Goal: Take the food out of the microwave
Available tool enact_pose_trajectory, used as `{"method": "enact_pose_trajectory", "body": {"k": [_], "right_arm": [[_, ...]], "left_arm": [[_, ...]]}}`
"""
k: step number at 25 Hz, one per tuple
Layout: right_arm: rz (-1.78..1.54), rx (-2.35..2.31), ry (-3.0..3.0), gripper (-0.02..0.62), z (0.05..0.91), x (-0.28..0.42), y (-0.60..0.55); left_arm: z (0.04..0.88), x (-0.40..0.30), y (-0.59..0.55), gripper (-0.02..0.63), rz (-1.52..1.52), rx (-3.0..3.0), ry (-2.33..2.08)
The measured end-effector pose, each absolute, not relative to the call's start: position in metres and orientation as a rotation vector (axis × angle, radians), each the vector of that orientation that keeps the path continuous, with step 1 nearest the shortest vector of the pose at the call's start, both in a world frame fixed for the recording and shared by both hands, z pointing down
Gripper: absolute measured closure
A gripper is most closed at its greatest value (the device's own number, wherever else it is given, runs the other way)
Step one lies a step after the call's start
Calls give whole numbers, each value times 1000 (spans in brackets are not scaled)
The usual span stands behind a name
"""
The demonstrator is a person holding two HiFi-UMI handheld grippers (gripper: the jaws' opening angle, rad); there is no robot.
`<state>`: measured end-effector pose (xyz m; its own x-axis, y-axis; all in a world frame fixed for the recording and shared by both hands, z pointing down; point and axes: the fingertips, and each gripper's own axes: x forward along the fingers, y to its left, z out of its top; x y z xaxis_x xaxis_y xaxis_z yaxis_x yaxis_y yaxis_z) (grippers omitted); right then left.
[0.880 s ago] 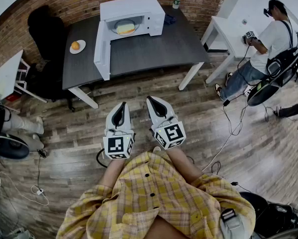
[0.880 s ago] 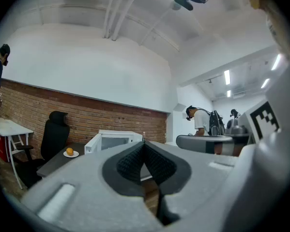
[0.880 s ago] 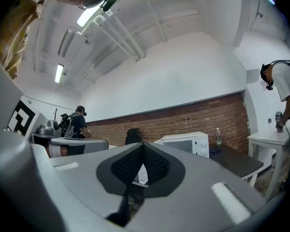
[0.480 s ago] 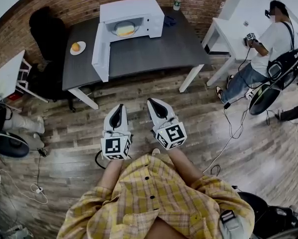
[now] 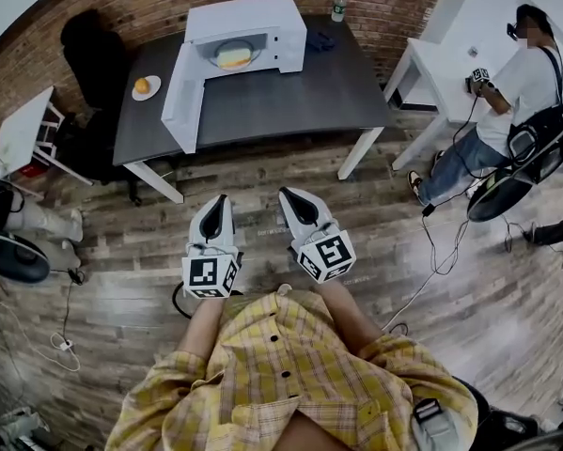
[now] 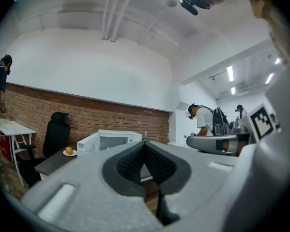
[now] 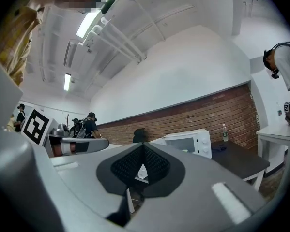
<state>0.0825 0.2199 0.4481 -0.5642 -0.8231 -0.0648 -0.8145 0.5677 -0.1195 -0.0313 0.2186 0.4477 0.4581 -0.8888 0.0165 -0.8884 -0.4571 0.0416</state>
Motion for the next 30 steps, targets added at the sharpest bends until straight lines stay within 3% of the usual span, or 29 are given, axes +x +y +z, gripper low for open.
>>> {"method": "enact_pose_trajectory", "body": {"k": [16, 30], "right_arm": [[-167, -1383, 2702, 592, 465, 95, 198], [-191, -1328, 2731, 592, 464, 50, 80]], "left_arm": [[467, -26, 212, 607, 36, 2595, -1656], [470, -51, 90, 607, -18, 2585, -1646]]}}
